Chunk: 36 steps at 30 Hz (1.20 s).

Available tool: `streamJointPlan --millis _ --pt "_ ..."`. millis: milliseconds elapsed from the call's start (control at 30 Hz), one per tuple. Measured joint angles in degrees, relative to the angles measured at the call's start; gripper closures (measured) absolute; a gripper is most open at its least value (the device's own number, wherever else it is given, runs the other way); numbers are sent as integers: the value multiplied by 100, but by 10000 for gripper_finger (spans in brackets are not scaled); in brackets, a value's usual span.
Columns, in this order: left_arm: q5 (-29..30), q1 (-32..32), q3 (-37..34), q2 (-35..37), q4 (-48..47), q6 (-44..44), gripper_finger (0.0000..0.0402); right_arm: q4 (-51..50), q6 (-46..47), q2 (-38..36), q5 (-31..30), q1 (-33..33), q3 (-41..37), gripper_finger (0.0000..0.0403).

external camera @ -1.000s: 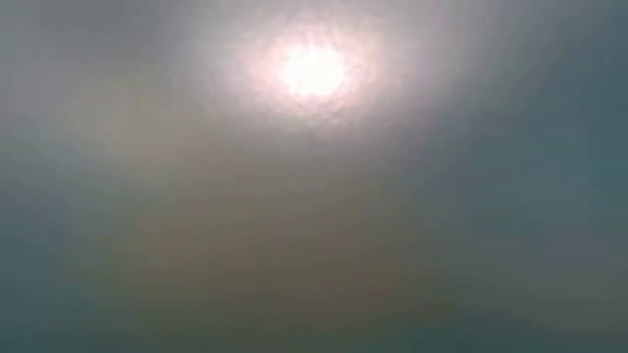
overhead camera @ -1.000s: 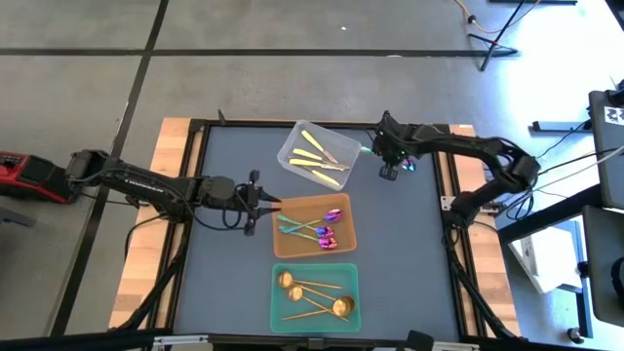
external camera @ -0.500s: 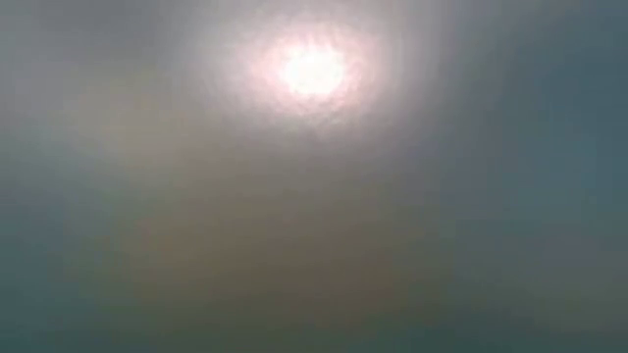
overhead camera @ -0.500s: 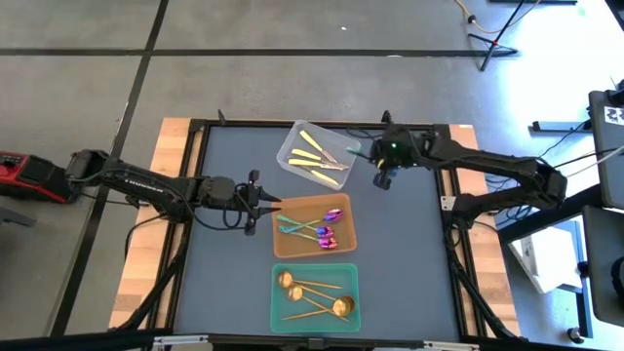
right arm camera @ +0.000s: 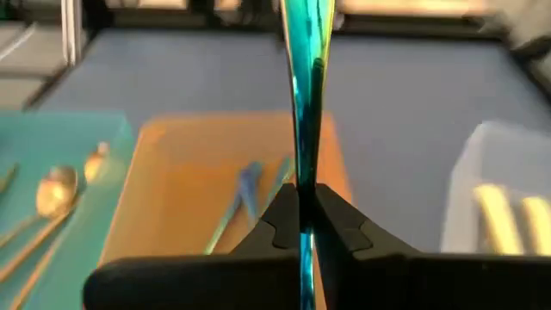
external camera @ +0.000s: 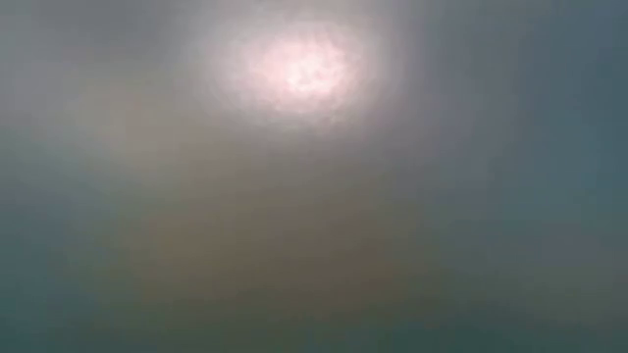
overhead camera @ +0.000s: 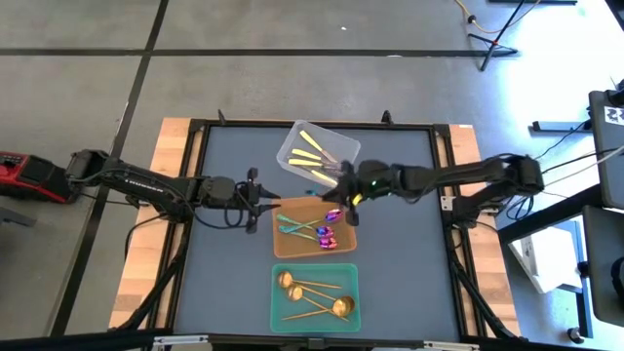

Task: Sort silverware by color (type)
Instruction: Put the purple spoon into the orange bin, then return to Home Position

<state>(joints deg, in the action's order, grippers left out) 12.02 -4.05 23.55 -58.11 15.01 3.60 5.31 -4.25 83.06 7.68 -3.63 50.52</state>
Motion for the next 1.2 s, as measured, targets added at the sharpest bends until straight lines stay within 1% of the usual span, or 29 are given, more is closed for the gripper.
streamJointPlan --millis 67,233,367,433,567,633,700,767,900,1033,1200 --pt "56 -25 0 0 -23 17 306 -26 -67 228 -1 84 1 397" --pt "53 -51 0 0 -83 149 306 72 -201 654 -13 60 -2 395" --pt "-20 -51 0 55 -181 151 306 83 -154 796 -100 -11 -1 380" --pt "-136 -52 0 135 -288 149 306 38 66 800 -108 -12 -1 360" --pt "-412 -53 -172 366 -336 151 306 18 164 789 -104 -10 14 295" --pt "-423 -47 -375 577 -139 149 306 -364 129 704 -56 -10 128 263" --pt "-421 -22 -600 843 -59 145 306 -824 24 504 -66 -14 278 239" --pt "-418 18 -742 1196 -59 82 306 -1132 -67 229 -204 -14 318 223" --pt "-421 17 -1058 2002 -23 -117 306 -1285 -253 -480 -255 -18 125 214" --pt "-345 19 -1403 2764 -23 -165 313 -1236 -344 -1282 -189 -182 -332 229" --pt "-199 19 -1718 3510 -317 -201 338 -759 -336 -2182 -158 -437 -1235 278"
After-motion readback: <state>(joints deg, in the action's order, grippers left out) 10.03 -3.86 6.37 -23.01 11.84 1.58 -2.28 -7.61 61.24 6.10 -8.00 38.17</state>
